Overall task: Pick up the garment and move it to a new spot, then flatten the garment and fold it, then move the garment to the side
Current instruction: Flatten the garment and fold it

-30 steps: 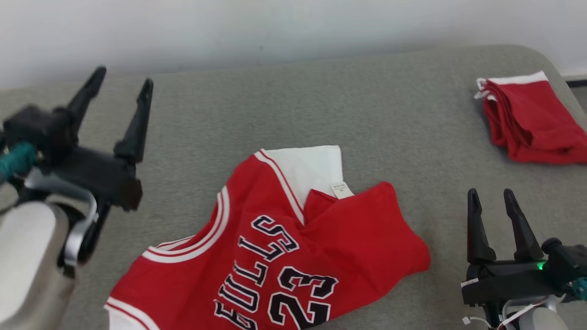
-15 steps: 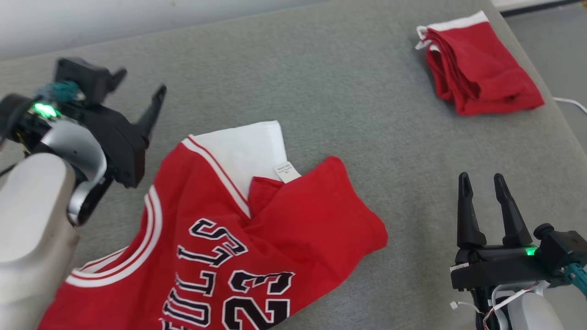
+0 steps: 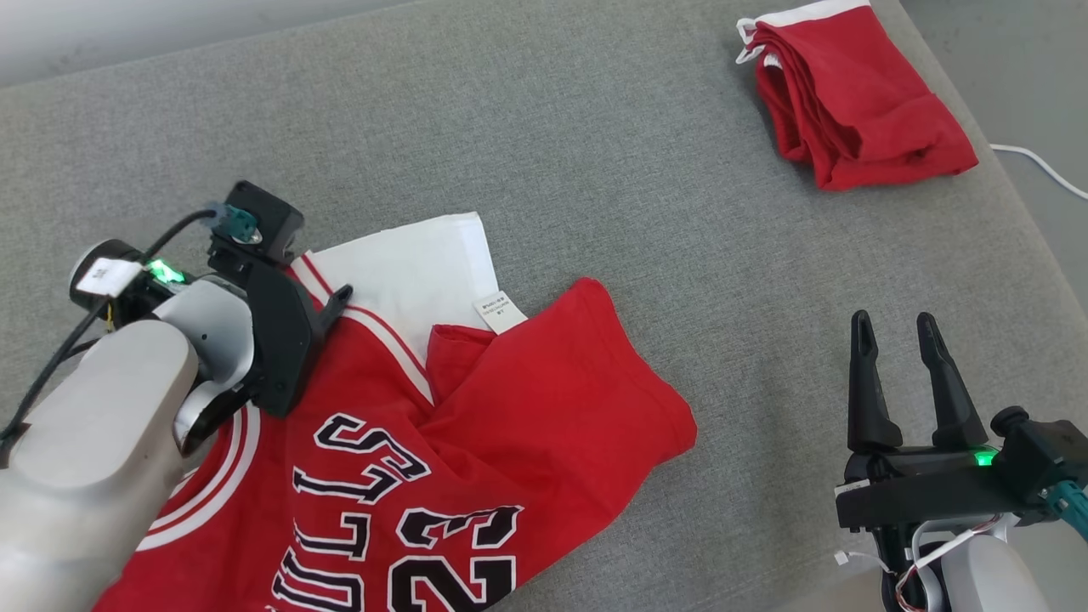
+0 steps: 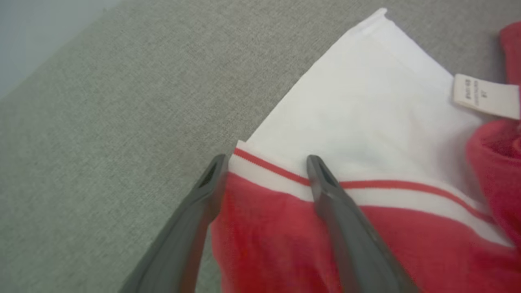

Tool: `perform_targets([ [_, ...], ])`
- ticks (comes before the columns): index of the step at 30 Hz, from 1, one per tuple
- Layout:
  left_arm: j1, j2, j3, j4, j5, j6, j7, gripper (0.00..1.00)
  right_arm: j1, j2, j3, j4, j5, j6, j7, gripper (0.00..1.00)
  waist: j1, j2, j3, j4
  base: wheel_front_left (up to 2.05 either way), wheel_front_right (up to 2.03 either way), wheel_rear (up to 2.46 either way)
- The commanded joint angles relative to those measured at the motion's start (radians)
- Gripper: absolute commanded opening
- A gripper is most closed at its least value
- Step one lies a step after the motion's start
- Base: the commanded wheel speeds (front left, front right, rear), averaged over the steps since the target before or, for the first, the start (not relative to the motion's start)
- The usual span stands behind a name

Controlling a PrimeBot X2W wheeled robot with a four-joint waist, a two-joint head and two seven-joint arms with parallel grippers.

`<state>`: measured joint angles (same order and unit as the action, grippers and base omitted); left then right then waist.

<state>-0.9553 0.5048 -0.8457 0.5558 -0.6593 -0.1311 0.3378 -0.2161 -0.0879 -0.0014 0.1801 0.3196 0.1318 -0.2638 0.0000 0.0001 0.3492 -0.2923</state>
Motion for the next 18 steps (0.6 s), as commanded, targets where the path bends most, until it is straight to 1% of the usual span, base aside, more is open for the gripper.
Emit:
perform_targets([
  [1,-0.014,0.011,-0.021,0.007,-0.001,0.002,0.009,1.0,-0.008,-0.003,-0.002,0.001,0.001,-0.003,-0.001,1.0,0.0,-0.0001,0.002,0.0,0.0,0.0,0.0],
  [9,-0.036,0.004,-0.125,0.087,-0.05,0.002,-0.01,1.0,-0.021,-0.004,0.0,0.002,-0.004,-0.003,-0.001,1.0,0.0,-0.0001,0.009,0.008,0.0,0.0,0.0],
  [10,-0.039,0.002,-0.137,0.098,-0.053,0.002,-0.018,0.65,-0.023,-0.002,0.002,0.003,-0.005,-0.003,-0.001,1.0,0.0,-0.0001,0.009,0.009,0.0,0.0,0.0],
  [11,-0.044,0.0,-0.147,0.11,-0.054,0.002,-0.03,0.17,-0.024,-0.001,0.004,0.003,-0.007,-0.003,-0.001,1.0,0.0,-0.0001,0.009,0.01,0.0,0.0,0.0],
  [12,-0.055,0.001,-0.157,0.122,-0.05,0.002,-0.044,0.0,-0.025,0.001,0.004,0.004,-0.009,-0.003,-0.001,1.0,0.0,-0.0001,0.008,0.012,0.0,0.0,0.0],
  [14,-0.074,0.005,-0.182,0.145,-0.031,0.002,-0.079,0.0,-0.026,0.003,0.007,0.005,-0.011,-0.003,-0.001,1.0,0.0,-0.0001,0.004,0.014,0.0,0.0,0.0],
  [18,-0.116,-0.01,-0.188,0.183,-0.034,0.002,-0.156,0.0,-0.02,0.0,0.005,0.008,-0.013,-0.003,-0.001,1.0,0.0,-0.0001,-0.012,0.021,0.0,0.0,0.0],
])
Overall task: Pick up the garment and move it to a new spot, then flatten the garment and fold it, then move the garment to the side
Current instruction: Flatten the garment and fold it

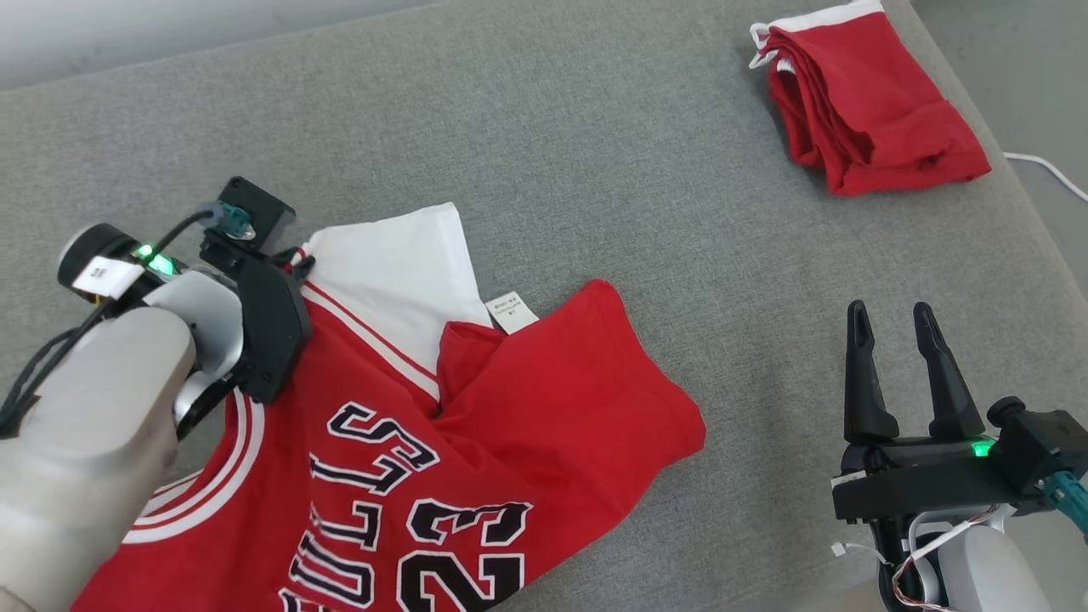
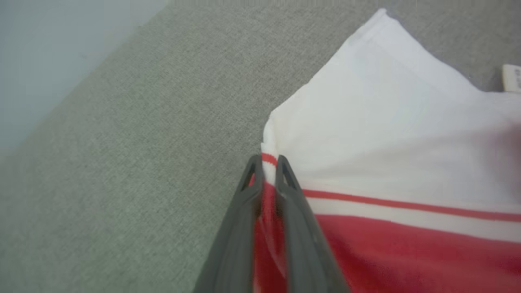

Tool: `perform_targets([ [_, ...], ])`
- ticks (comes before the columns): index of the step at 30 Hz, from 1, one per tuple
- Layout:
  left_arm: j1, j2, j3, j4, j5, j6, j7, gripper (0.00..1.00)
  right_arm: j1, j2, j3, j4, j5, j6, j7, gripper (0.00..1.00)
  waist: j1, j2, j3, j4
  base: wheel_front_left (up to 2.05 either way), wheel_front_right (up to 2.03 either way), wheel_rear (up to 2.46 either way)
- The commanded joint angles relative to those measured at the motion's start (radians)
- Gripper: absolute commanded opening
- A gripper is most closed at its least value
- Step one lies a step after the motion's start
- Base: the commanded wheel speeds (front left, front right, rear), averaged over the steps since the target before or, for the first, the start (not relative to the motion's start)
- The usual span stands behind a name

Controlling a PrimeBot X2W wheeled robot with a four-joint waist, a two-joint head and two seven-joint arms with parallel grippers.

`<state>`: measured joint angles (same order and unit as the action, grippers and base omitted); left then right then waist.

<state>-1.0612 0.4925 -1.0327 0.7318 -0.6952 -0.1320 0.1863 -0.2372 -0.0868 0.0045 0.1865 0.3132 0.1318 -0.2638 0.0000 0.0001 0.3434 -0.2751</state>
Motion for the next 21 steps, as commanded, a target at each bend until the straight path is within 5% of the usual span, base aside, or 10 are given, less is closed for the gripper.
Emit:
perform_targets([
  [1,-0.017,-0.004,0.0,0.016,-0.009,0.003,-0.021,0.0,0.006,-0.003,-0.004,0.003,-0.008,-0.003,-0.001,1.0,0.0,-0.0001,-0.013,0.007,0.0,0.0,0.0],
  [19,-0.096,0.086,0.159,0.19,-0.037,0.124,-0.356,0.0,0.015,-0.034,-0.003,-0.006,-0.005,-0.003,-0.001,1.0,0.0,-0.0001,-0.035,0.047,0.0,0.0,0.0],
  [20,-0.091,0.085,0.161,0.202,-0.037,0.128,-0.372,0.09,0.015,-0.036,-0.003,-0.006,-0.004,-0.003,-0.001,1.0,0.0,-0.0001,-0.034,0.046,0.0,0.0,0.0],
  [21,-0.084,0.081,0.161,0.211,-0.038,0.129,-0.384,0.36,0.016,-0.036,-0.002,-0.006,-0.003,-0.003,-0.001,1.0,0.0,-0.0001,-0.033,0.046,0.0,0.0,0.0],
])
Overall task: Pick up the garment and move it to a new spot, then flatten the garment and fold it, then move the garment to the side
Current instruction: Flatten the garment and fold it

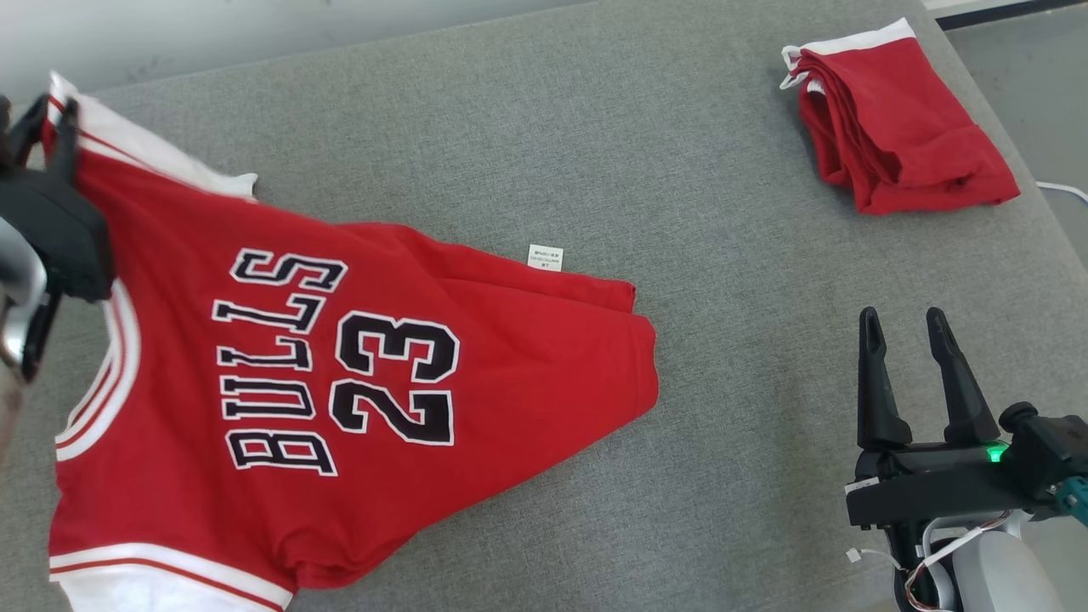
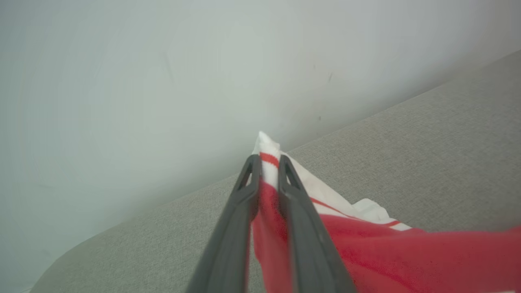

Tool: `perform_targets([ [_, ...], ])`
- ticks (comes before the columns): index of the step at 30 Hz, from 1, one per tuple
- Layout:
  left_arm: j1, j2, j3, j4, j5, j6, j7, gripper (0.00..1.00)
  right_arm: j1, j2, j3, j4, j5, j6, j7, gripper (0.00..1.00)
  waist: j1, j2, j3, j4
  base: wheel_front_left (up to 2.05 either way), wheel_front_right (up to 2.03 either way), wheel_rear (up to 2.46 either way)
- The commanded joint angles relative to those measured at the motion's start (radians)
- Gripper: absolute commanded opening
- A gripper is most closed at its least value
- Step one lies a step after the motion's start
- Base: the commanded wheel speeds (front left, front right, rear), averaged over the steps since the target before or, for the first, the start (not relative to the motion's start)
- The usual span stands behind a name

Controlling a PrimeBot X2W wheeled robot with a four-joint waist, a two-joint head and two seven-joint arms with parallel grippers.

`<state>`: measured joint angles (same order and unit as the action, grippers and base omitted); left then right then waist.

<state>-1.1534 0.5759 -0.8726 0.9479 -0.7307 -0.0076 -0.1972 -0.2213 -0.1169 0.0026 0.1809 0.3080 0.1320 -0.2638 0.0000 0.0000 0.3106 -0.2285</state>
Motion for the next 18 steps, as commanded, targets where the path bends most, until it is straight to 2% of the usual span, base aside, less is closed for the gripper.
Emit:
perform_targets([
  [1,0.015,-0.008,0.0,0.004,-0.004,0.004,-0.009,1.0,0.001,-0.006,-0.001,-0.001,0.002,-0.003,-0.001,1.0,0.0,0.0,0.0,0.0,0.0,0.0,0.0],
  [5,0.02,-0.027,0.01,0.018,-0.007,-0.005,-0.045,1.0,0.011,-0.009,-0.007,0.0,-0.005,-0.003,-0.001,1.0,0.0,0.0,-0.01,0.016,0.0,0.0,0.0],
  [10,0.03,-0.041,0.053,-0.03,-0.006,-0.003,-0.067,1.0,0.023,-0.018,-0.01,-0.004,-0.01,-0.003,-0.001,1.0,0.0,0.0,-0.053,0.051,0.0,0.0,0.0],
  [12,0.049,-0.035,0.099,-0.105,0.012,0.012,-0.068,1.0,0.033,-0.021,-0.013,-0.008,-0.011,-0.003,-0.001,1.0,0.0,0.0,-0.073,0.07,0.0,0.0,0.0],
  [13,0.097,-0.024,0.156,-0.184,0.028,0.033,-0.067,1.0,0.044,-0.023,-0.012,-0.009,-0.011,-0.003,-0.001,1.0,0.0,0.0,-0.093,0.091,0.0,0.0,0.0],
  [18,0.288,-0.024,0.328,-0.415,0.079,0.097,-0.066,1.0,0.073,-0.023,-0.011,-0.014,-0.015,-0.003,-0.001,1.0,0.0,0.0,-0.147,0.146,0.0,0.0,0.0],
])
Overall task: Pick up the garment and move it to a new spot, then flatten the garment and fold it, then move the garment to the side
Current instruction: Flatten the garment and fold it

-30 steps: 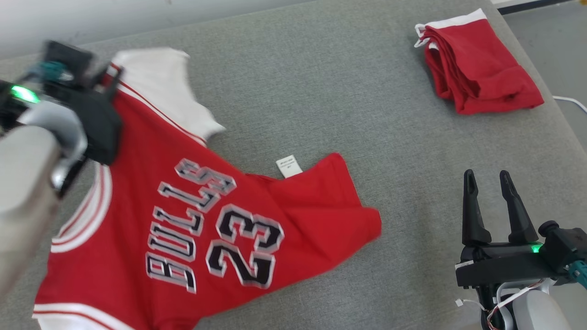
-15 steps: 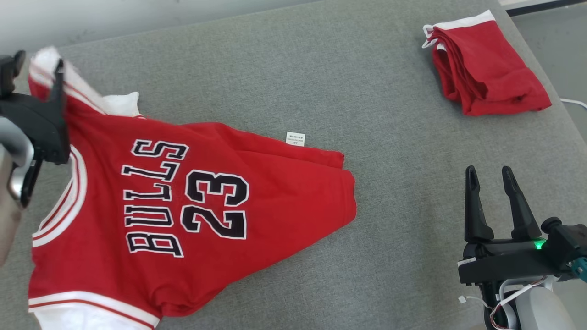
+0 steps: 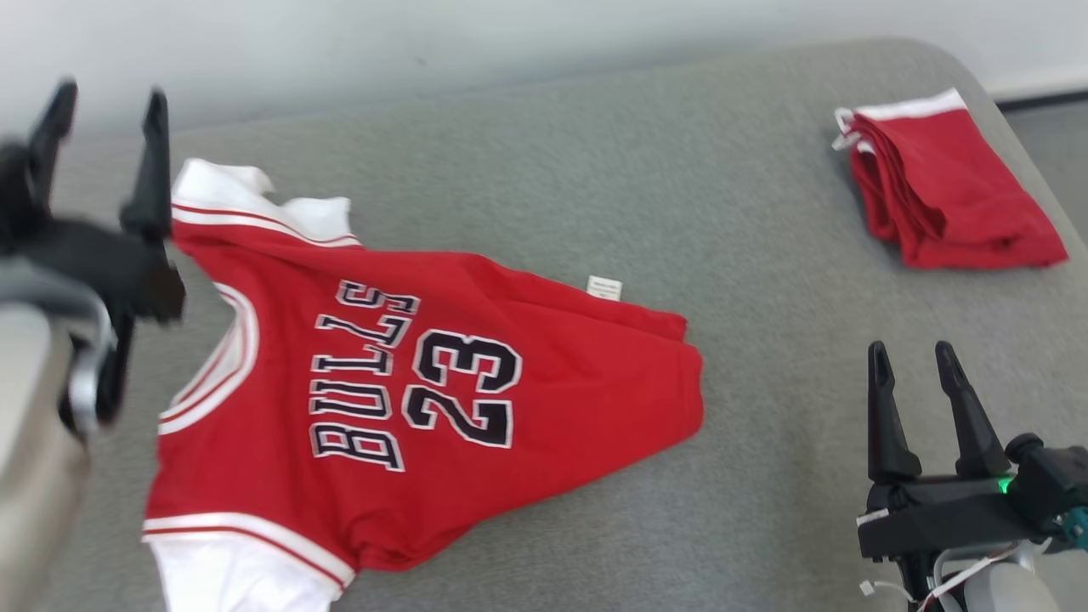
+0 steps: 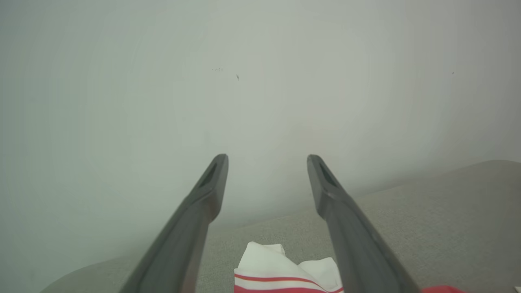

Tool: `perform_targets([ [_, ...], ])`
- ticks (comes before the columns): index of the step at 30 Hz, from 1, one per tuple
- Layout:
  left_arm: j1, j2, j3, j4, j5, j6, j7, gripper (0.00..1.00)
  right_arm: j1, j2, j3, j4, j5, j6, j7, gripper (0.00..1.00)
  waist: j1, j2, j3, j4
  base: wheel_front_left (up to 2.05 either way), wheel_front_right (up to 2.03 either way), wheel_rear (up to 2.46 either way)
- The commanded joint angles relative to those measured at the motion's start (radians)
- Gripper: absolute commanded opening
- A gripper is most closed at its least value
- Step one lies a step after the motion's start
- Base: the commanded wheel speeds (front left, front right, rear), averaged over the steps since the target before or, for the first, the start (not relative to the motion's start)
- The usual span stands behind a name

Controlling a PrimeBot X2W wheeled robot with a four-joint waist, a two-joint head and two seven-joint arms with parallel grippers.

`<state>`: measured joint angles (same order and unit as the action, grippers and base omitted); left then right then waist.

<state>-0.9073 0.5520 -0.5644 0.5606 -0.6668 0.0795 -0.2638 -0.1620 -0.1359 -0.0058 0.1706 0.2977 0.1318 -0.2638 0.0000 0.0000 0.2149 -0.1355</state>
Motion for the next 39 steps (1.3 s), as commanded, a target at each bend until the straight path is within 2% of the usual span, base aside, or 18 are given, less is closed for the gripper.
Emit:
perform_targets([
  [1,0.093,-0.002,0.05,-0.067,0.027,0.021,0.0,1.0,0.022,-0.004,0.0,-0.005,-0.007,-0.003,-0.001,1.0,0.0,0.0,-0.06,0.063,0.0,0.0,0.0],
  [5,0.28,-0.028,0.172,-0.225,0.077,0.052,0.0,1.0,0.045,-0.009,-0.001,-0.009,-0.01,-0.003,-0.001,1.0,0.0,0.0,-0.092,0.106,0.0,0.0,0.0],
  [10,0.489,-0.073,0.274,-0.363,0.145,0.064,0.0,1.0,0.065,-0.017,0.003,-0.006,-0.008,-0.003,-0.001,1.0,0.0,0.0,-0.121,0.149,0.0,0.0,0.0],
  [19,0.755,-0.175,0.398,-0.496,0.244,0.06,0.0,1.0,0.088,-0.031,0.017,-0.007,-0.008,-0.003,-0.001,1.0,0.0,0.0,-0.149,0.189,0.0,0.0,0.0],
  [23,0.808,-0.2,0.414,-0.525,0.28,0.044,0.0,1.0,0.097,-0.04,0.018,-0.005,-0.002,-0.003,-0.001,1.0,0.0,0.0,-0.149,0.199,0.0,0.0,0.0],
  [39,0.943,-0.393,0.562,-0.593,0.42,-0.027,0.0,1.0,0.113,-0.045,0.05,0.029,0.011,-0.003,-0.001,1.0,0.0,0.0,-0.135,0.211,0.0,0.0,0.0],
])
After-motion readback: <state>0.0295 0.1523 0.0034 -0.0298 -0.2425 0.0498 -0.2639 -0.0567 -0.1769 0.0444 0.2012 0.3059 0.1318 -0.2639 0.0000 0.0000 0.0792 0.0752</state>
